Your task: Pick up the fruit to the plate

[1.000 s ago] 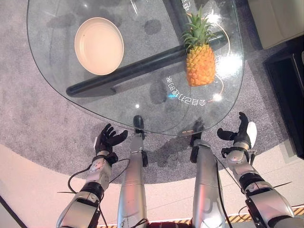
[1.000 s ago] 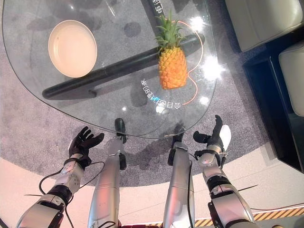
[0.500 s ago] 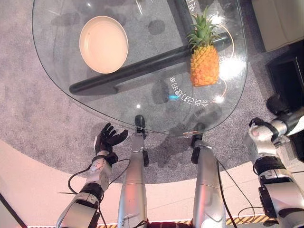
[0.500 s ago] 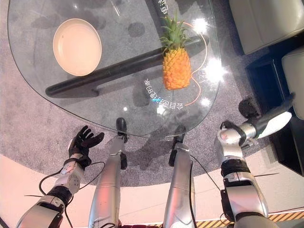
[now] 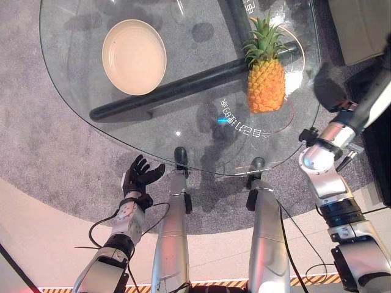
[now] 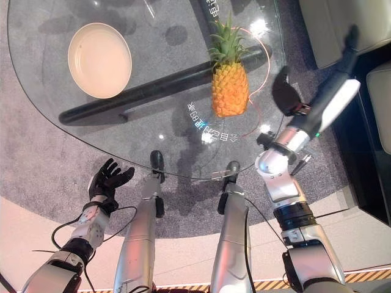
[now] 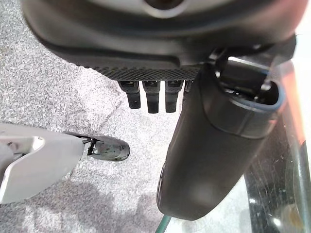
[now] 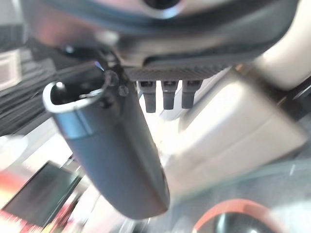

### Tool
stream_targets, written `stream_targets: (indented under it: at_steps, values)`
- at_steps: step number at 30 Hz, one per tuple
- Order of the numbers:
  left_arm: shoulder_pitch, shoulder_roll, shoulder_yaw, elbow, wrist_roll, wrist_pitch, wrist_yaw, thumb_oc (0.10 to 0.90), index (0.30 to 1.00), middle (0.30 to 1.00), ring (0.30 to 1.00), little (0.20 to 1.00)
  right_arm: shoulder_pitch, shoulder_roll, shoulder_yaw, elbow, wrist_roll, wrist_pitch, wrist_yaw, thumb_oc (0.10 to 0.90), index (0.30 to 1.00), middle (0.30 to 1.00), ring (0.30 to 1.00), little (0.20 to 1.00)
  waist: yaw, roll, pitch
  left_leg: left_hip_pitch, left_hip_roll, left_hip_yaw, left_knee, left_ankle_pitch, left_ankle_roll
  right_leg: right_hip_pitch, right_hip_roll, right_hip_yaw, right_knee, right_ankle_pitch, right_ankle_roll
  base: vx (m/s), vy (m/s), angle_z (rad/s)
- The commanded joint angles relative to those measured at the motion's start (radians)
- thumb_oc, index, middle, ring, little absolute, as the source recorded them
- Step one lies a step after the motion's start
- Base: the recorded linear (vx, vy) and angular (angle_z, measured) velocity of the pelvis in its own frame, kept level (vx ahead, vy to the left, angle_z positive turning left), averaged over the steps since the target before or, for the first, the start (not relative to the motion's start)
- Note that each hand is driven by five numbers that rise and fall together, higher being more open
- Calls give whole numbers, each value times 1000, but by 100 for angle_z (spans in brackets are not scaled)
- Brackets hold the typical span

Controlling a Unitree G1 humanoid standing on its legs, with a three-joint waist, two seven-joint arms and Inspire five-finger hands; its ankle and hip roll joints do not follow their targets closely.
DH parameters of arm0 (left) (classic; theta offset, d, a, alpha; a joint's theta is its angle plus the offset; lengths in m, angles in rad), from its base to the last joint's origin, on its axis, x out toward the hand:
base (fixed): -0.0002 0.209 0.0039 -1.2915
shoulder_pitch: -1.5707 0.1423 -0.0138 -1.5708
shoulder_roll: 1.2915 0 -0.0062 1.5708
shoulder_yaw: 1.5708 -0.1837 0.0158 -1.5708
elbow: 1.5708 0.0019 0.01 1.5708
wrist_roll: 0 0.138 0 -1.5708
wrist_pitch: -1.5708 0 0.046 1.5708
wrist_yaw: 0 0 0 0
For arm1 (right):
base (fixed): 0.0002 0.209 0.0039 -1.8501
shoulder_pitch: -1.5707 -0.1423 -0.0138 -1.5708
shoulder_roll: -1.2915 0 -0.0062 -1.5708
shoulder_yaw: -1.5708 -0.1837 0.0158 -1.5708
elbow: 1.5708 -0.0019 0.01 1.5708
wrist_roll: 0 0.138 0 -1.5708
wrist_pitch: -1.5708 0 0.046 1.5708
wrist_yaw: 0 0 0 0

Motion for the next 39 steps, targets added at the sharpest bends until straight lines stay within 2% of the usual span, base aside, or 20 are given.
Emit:
stream_targets:
  at_steps: [1, 11, 18, 22, 39]
  values:
    - [71, -1, 50, 31, 9, -58, 4, 800, 900, 900, 900, 900, -3, -29, -11, -158, -87, -26, 79, 800, 900, 900, 900, 900, -17, -22, -11, 18, -55, 21, 88, -108, 19, 52, 27, -45, -194, 117, 8, 1, 39, 0]
    - [71, -17, 33, 40, 1, -63, 0, 800, 900, 900, 900, 900, -27, -38, 67, -251, -101, 58, 159, 800, 900, 900, 900, 900, -14, -15, -11, 36, -58, 35, 72, -100, 17, 67, 24, -53, -202, 114, 3, 0, 4, 0]
    - [68, -23, 22, 42, 2, -61, 6, 800, 900, 900, 900, 900, -30, -40, 95, -268, -70, 75, 168, 800, 900, 900, 900, 900, -13, -13, -11, 43, -57, 43, 66, -98, 17, 71, 22, -57, -204, 115, 3, 0, 0, 0]
    - [64, -22, 16, 44, -5, -58, 8, 800, 900, 900, 900, 900, -34, -42, 113, -278, -58, 115, 165, 800, 900, 900, 900, 900, -13, -12, -11, 47, -59, 45, 63, -94, 17, 71, 23, -57, -201, 116, 3, 0, 0, 0]
    - [57, -7, 1, 38, 1, -45, 9, 800, 900, 900, 900, 900, -32, -31, 161, -104, 23, 215, 162, 800, 900, 900, 900, 900, -1, -9, -11, 51, -61, 46, 51, -90, 20, 71, 19, -69, -203, 124, 5, 0, 0, 0]
